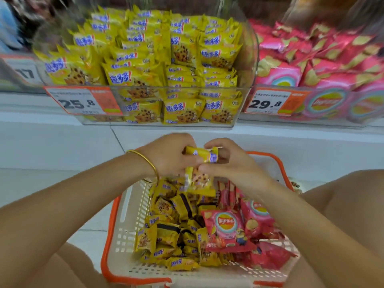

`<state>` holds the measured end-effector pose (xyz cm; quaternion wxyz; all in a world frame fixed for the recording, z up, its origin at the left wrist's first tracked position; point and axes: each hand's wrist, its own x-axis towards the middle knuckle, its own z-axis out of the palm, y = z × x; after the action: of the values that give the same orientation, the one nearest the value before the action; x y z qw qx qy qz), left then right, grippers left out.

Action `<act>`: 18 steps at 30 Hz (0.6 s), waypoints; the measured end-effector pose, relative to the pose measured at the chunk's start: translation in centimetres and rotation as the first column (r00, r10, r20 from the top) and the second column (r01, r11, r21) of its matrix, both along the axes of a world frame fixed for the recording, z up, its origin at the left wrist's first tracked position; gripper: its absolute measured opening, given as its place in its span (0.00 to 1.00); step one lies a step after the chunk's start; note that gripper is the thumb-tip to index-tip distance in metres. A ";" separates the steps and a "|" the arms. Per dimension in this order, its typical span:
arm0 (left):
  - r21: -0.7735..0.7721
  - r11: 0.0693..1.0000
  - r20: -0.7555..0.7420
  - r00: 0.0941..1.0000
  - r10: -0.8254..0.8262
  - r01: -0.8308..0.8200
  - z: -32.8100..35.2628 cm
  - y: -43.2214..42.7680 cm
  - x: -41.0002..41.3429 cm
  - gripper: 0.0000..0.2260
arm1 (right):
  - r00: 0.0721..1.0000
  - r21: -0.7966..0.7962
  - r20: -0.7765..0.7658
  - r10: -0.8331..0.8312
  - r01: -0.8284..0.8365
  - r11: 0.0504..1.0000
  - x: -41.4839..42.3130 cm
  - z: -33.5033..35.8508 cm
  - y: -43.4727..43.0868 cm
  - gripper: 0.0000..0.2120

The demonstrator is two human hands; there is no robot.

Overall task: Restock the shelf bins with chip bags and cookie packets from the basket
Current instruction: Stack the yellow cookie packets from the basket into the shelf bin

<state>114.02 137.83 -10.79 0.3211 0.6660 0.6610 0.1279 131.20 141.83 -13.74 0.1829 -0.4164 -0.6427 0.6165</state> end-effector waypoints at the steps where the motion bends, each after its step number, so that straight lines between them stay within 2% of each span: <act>1: 0.058 0.997 0.092 0.994 0.051 -0.056 1.1 0.3 -0.2 0.09 | 0.996 -0.020 -0.056 -0.065 0.064 0.998 0.0 1.0 0.0 0.22; 2: 0.109 0.987 0.186 0.978 0.096 -0.118 2.3 0.6 -0.3 0.09 | 0.992 0.023 -0.070 -0.102 0.104 0.994 -0.2 2.3 0.1 0.21; 4: 0.213 0.953 0.324 0.936 0.137 -0.213 4.5 1.1 -0.4 0.10 | 0.990 0.206 -0.070 -0.125 0.137 0.969 -0.7 5.2 0.3 0.16; 5: 0.281 0.922 0.385 0.911 0.146 -0.267 5.3 1.3 -0.5 0.09 | 0.988 0.323 -0.075 -0.137 0.154 0.934 -1.1 6.9 0.7 0.14; 7: 0.449 0.798 0.462 0.869 0.178 -0.402 6.6 1.8 -0.8 0.07 | 0.978 0.578 -0.060 -0.198 0.196 0.793 -1.8 10.3 2.0 0.13; 9: 0.661 0.623 0.355 0.905 0.233 -0.419 7.7 2.2 -1.7 0.09 | 0.957 0.765 0.027 -0.290 0.167 0.622 -3.2 13.2 4.0 0.17; 10: 0.739 0.562 0.255 0.927 0.275 -0.370 7.9 2.4 -2.4 0.11 | 0.940 0.817 0.108 -0.323 0.102 0.568 -4.3 14.2 5.3 0.19; 11: 0.785 0.540 0.141 0.936 0.322 -0.304 7.8 2.6 -3.1 0.12 | 0.917 0.837 0.215 -0.336 0.005 0.548 -5.5 14.6 6.9 0.20; 14: 0.789 0.598 -0.146 0.900 0.410 -0.144 6.7 3.1 -4.7 0.17 | 0.835 0.737 0.485 -0.261 -0.229 0.636 -9.1 13.6 11.2 0.23; 16: 0.774 0.625 -0.222 0.879 0.422 -0.105 5.9 3.1 -4.8 0.18 | 0.825 0.696 0.526 -0.207 -0.278 0.662 -10.4 12.4 13.4 0.24; 18: 0.769 0.635 -0.266 0.865 0.425 -0.076 5.3 2.9 -4.9 0.18 | 0.841 0.730 0.497 -0.215 -0.272 0.627 -10.8 12.0 15.0 0.23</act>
<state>109.17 140.77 -5.52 -0.1478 0.6472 0.6935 0.2798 120.45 156.83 -1.69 0.1452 -0.4407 -0.8753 0.1366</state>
